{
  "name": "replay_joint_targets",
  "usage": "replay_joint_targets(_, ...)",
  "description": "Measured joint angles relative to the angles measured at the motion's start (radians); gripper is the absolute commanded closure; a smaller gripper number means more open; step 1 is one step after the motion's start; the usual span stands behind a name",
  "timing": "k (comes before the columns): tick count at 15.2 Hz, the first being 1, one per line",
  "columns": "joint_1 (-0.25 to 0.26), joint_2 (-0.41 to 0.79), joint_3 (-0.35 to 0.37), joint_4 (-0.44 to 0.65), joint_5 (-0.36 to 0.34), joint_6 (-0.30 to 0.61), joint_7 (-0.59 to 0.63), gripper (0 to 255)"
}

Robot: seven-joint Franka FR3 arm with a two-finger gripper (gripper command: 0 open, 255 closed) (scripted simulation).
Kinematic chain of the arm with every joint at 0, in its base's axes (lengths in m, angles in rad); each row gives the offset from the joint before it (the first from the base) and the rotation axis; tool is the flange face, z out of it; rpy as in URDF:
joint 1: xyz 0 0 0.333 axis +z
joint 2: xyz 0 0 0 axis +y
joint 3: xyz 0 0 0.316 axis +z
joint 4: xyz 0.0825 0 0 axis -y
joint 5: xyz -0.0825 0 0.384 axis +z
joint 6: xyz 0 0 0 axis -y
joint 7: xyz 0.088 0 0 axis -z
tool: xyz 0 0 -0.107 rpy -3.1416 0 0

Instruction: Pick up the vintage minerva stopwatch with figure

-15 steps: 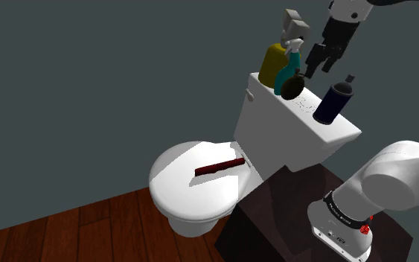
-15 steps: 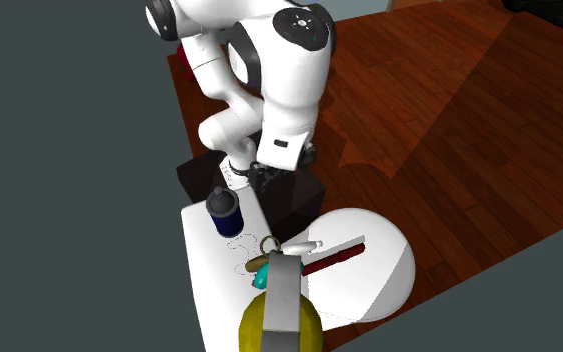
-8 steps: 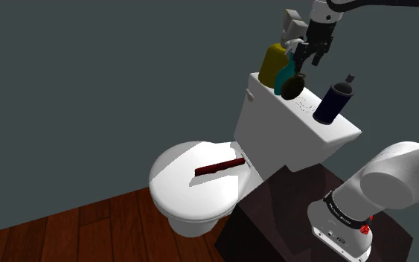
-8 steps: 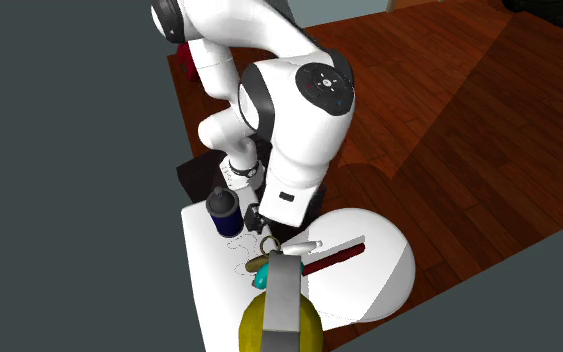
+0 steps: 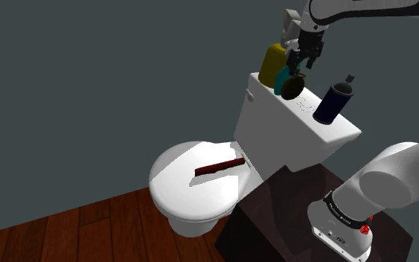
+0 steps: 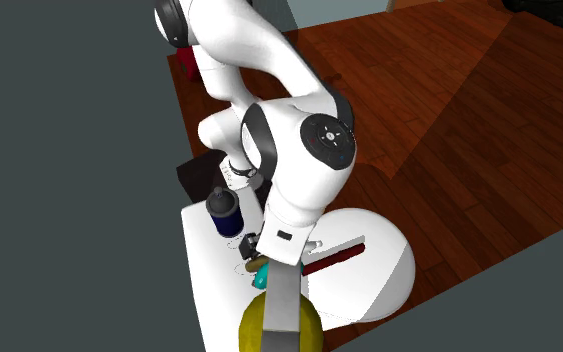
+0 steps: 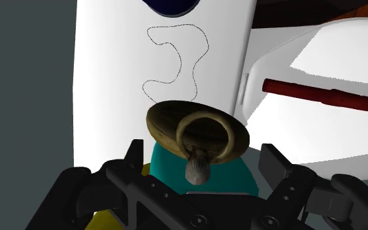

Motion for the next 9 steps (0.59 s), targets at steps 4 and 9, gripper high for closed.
replay_joint_targets(4,-0.001,0.001,-0.003,-0.04,-0.004,0.041,0.007,255)
replay_joint_targets(9,-0.002,0.003,-0.003,-0.042,-0.004,0.047,0.008,255)
